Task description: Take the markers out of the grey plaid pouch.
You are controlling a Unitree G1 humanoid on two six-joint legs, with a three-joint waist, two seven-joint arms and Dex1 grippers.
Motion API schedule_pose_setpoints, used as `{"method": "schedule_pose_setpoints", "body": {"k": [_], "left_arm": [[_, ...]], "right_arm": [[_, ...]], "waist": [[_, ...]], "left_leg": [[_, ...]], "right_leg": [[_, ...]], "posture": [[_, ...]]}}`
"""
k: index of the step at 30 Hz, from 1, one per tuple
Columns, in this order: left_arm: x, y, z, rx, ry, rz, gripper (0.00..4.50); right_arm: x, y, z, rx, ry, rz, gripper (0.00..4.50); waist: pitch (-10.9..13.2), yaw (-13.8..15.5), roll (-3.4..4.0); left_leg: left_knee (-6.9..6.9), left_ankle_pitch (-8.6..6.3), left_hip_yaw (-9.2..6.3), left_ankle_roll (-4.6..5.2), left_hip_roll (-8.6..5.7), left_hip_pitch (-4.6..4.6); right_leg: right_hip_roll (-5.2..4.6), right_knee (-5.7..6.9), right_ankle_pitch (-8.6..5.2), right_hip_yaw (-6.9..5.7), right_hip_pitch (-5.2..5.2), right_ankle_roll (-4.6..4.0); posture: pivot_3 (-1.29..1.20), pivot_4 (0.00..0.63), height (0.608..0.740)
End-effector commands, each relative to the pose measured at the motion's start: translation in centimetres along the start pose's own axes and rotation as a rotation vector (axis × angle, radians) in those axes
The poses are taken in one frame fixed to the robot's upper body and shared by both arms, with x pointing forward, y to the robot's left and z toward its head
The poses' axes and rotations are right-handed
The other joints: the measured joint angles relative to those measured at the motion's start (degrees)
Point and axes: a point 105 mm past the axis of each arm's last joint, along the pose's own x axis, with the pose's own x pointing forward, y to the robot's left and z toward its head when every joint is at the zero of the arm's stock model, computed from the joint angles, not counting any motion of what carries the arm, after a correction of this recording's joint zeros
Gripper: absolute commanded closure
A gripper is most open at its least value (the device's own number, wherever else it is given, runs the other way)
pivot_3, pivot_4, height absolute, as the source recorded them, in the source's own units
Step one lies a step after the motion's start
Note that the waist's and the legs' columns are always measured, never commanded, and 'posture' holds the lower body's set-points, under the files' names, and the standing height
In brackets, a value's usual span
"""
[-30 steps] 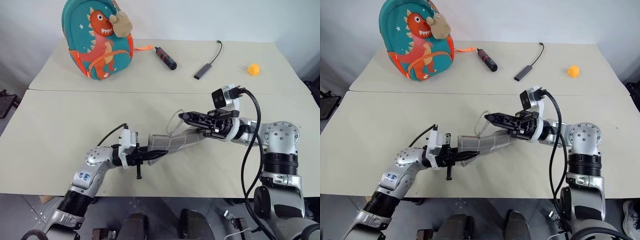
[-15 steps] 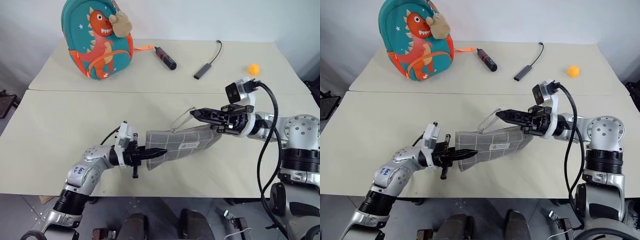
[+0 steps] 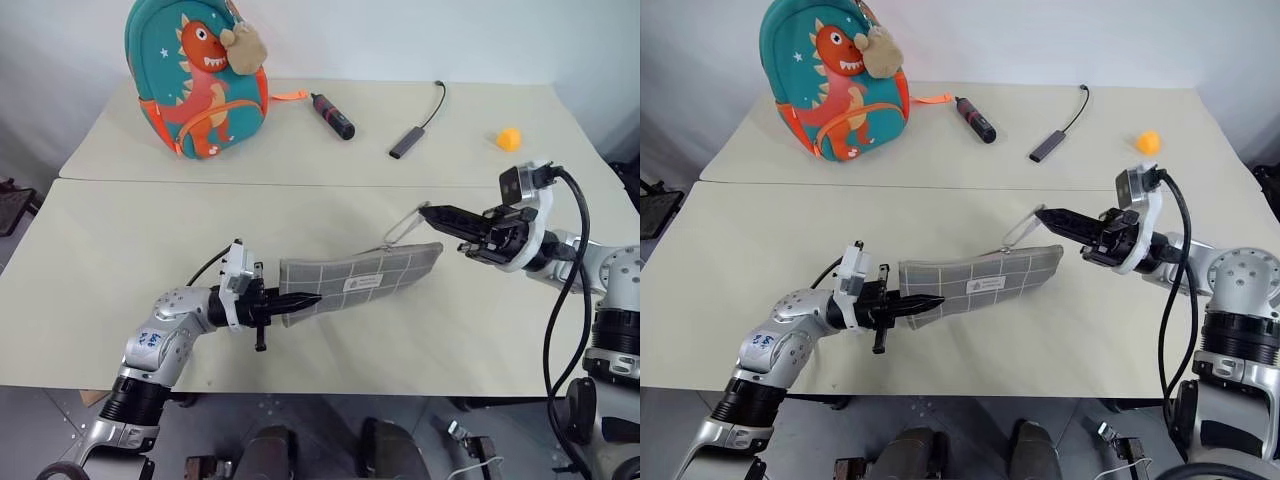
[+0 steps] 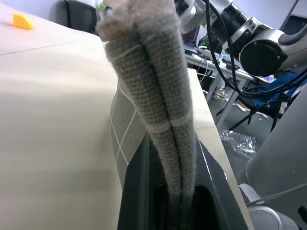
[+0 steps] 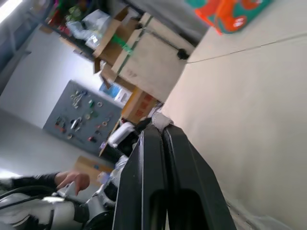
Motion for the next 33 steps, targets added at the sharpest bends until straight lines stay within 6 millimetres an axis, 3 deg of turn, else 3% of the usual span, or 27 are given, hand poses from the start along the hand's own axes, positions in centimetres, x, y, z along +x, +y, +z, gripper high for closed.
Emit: {"method": "schedule_pose_setpoints", "body": {"k": [1, 12, 16, 19, 23, 27, 31, 33], "left_arm": [[-0.7, -0.1, -0.6, 0.006, 0.040, -0.005, 4.50], [-0.9, 0.6, -0.9, 0.007, 0.051, -0.014, 4.50], [-0.9, 0.7, -0.9, 0.005, 0.049, -0.021, 4.50], [-0.7, 0.8, -0.8, 0.007, 0.043, -0.028, 4.50], [-0.2, 0.8, -0.7, 0.017, 0.029, -0.040, 4.50], [0.3, 0.2, -0.4, 0.076, 0.024, -0.094, 4.50], [1.0, 0.3, -0.5, 0.117, 0.007, -0.099, 4.50], [1.4, 0.6, -0.3, 0.143, -0.009, -0.091, 4.50]], "right_arm": [[-2.0, 0.9, 2.3, -0.095, -0.094, -0.018, 4.46], [-5.4, -1.1, 2.7, -0.145, -0.132, -0.183, 4.46], [-4.9, -1.0, 2.3, -0.217, -0.115, -0.178, 4.46], [-4.0, 0.1, 1.5, -0.116, -0.066, -0.108, 4.46], [-3.9, 0.1, -0.3, -0.125, 0.048, -0.128, 3.64], [-5.4, -0.5, -2.9, -0.149, 0.206, -0.197, 2.24], [-8.5, -3.2, -3.0, -0.367, 0.236, -0.382, 0.93], [-10.8, -4.0, -3.1, -0.419, 0.250, -0.447, 0.93]], "waist": [[0.0, -0.1, 0.00], [0.0, -0.1, 0.00], [0.0, -0.1, 0.00], [0.0, -0.1, 0.00], [0.0, 0.0, 0.00], [0.0, 1.2, 0.00], [0.0, 1.4, 0.00], [0.0, 1.6, -0.01]], "left_leg": [[0.00, 0.00, 0.01, 0.00, 0.00, 0.00], [0.00, 0.00, 0.01, 0.00, 0.02, 0.01], [0.00, 0.00, 0.02, 0.00, 0.02, 0.02], [0.00, 0.00, 0.02, 0.00, 0.02, 0.03], [0.00, 0.00, -0.01, 0.00, 0.03, 0.03], [0.00, -0.01, -0.02, 0.02, -0.01, 0.02], [0.01, -0.01, 0.03, 0.02, -0.02, 0.02], [0.02, -0.01, 0.02, 0.02, -0.02, 0.05]], "right_leg": [[0.00, -0.01, 0.00, 0.01, 0.00, 0.00], [0.00, 0.00, 0.00, 0.00, 0.01, 0.00], [0.00, 0.00, 0.00, 0.00, 0.02, 0.00], [0.00, 0.00, 0.00, 0.01, 0.02, 0.00], [0.00, 0.00, 0.00, -0.01, 0.02, 0.00], [0.00, -0.08, 0.00, -0.01, 0.04, 0.00], [0.00, -0.09, 0.01, 0.00, 0.06, 0.03], [0.00, -0.10, 0.01, -0.02, 0.11, 0.03]], "posture": [[0.00, 0.150, 0.740], [0.00, 0.150, 0.740], [0.00, 0.150, 0.740], [0.00, 0.150, 0.740], [0.00, 0.150, 0.740], [0.00, 0.150, 0.740], [0.00, 0.150, 0.740], [0.00, 0.150, 0.740]]}}
